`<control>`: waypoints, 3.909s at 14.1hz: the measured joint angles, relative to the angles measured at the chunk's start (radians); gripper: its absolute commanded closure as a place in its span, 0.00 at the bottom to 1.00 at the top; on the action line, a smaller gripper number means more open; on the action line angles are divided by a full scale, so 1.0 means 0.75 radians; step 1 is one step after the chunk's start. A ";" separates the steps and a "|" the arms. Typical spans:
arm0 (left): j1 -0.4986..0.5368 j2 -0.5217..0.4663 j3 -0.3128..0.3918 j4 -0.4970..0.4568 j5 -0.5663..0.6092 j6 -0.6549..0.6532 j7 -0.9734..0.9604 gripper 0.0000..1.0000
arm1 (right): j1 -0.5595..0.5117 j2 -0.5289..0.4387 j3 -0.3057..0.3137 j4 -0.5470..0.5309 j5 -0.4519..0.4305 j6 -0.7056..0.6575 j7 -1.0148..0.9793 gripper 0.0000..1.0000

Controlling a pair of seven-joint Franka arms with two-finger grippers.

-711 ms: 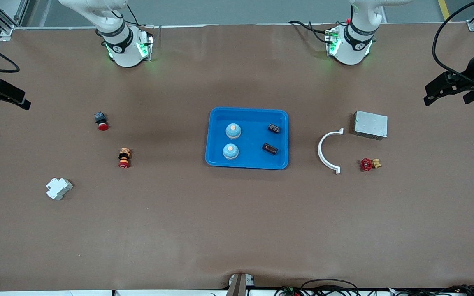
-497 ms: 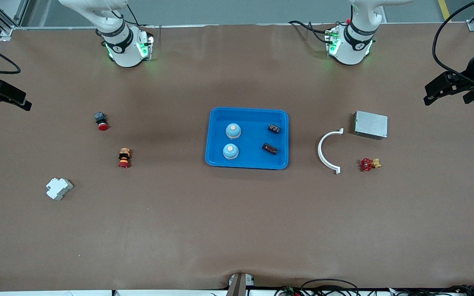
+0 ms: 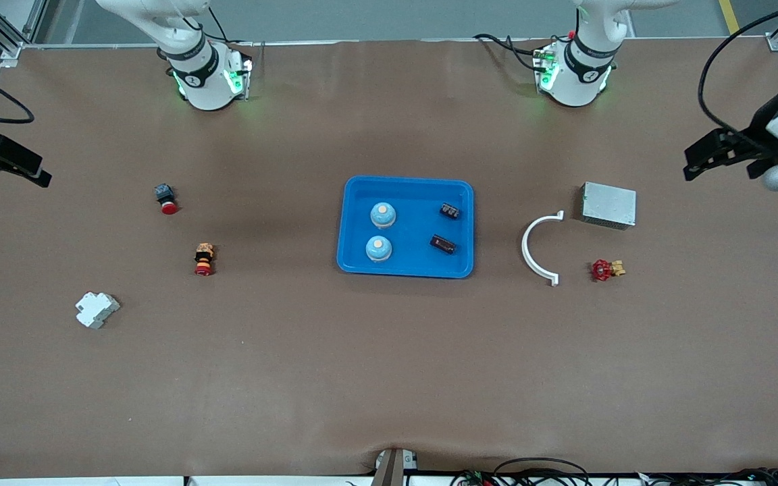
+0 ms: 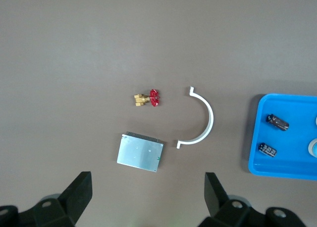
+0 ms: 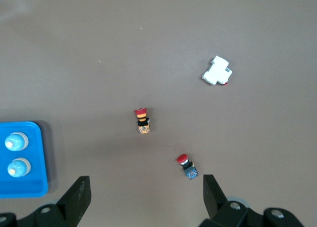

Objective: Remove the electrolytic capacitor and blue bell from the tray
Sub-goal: 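Move the left gripper over the tray while the right gripper reaches the tray, then grasp a black capacitor in the tray with the left gripper and lift, then carry the capacitor to the white arc while the right gripper grasps a bell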

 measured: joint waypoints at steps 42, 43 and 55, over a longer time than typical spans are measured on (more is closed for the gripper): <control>-0.790 0.646 -0.043 -0.377 0.070 0.708 -2.254 1.00 | 1.033 0.526 0.055 -0.472 -0.123 0.985 1.955 0.00; -0.786 0.623 -0.039 -0.348 0.096 0.638 -2.254 1.00 | 1.038 0.578 0.055 -0.429 -0.142 0.986 1.987 0.00; -0.388 0.648 -0.030 -0.420 0.224 0.489 -2.186 1.00 | 1.048 0.896 0.044 -0.163 -0.177 1.041 2.080 0.00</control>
